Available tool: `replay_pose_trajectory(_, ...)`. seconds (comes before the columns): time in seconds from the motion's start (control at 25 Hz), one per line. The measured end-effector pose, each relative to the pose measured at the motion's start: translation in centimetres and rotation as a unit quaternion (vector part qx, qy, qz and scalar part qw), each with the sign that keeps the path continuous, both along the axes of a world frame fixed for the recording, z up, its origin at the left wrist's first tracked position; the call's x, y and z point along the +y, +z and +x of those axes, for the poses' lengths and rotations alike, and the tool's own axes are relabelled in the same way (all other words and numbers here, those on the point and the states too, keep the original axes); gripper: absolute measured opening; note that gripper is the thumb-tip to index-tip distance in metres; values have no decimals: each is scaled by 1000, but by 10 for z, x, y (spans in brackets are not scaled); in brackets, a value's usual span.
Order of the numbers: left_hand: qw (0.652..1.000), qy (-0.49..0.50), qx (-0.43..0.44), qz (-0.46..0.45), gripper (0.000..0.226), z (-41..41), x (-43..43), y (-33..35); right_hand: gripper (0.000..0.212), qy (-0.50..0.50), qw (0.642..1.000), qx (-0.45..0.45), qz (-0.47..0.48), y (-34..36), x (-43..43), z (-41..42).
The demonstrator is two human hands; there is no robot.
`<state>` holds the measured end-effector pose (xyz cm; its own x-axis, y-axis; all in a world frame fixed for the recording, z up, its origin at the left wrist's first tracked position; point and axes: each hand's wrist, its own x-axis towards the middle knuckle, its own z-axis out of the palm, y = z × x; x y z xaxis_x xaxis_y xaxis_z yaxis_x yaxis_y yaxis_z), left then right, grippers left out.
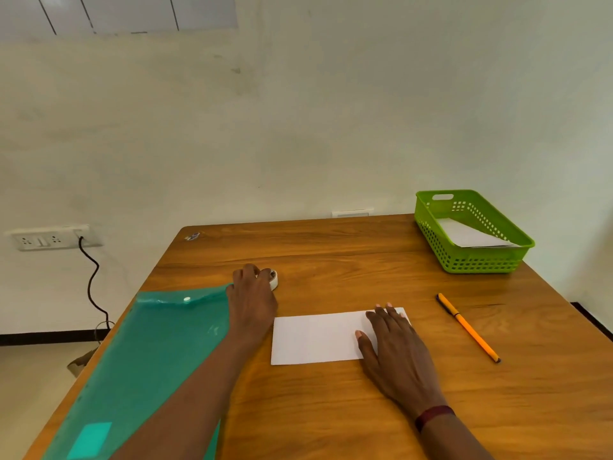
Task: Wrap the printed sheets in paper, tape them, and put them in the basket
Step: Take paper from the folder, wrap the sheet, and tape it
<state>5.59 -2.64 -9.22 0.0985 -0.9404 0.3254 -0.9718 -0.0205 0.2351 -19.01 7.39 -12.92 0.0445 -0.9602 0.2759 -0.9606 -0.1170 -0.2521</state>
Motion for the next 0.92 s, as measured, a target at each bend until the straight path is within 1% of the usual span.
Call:
replay_pose_trajectory(0.08, 998, -4, -47, 31, 47, 8, -15, -5, 69, -16, 1000, 9, -15, -1, 0, 1)
replay_pose_trajectory(0.16, 995, -4, -76, 58, 48, 10, -24, -10, 60, -30, 999, 18, -40, -3, 1, 1)
replay_pose_trajectory(0.24, 995, 1, -76, 66, 46, 10, -29, -15, 52, -37, 997, 26, -63, -4, 1, 2)
replay_pose_trajectory(0.36, 998, -10, -44, 46, 45, 7, -29, -22, 49, -30, 994, 44, -93, -7, 0, 0)
replay_pose_trajectory(0.44, 999, -26, -2, 40, 45, 1, -25, -25, 49, -23, 992, 54, -110, -8, 0, 0)
replay_pose_trajectory(0.52, 997, -38, 62, 38, 40, -9, -17, -22, 48, -14, 990, 58, -130, -8, 1, 0)
replay_pose_trajectory(0.68, 976, -56, 204, 52, 39, -33, 4, -13, 47, -1, 988, 65, -142, -7, 3, 2)
replay_pose_trajectory(0.76, 961, -58, 266, 44, 37, -45, 18, -8, 47, 11, 990, 43, -137, -7, 2, 2)
replay_pose_trajectory(0.92, 935, -51, 350, -10, 34, -59, 53, -4, 43, 36, 990, -27, -133, -3, 10, 4)
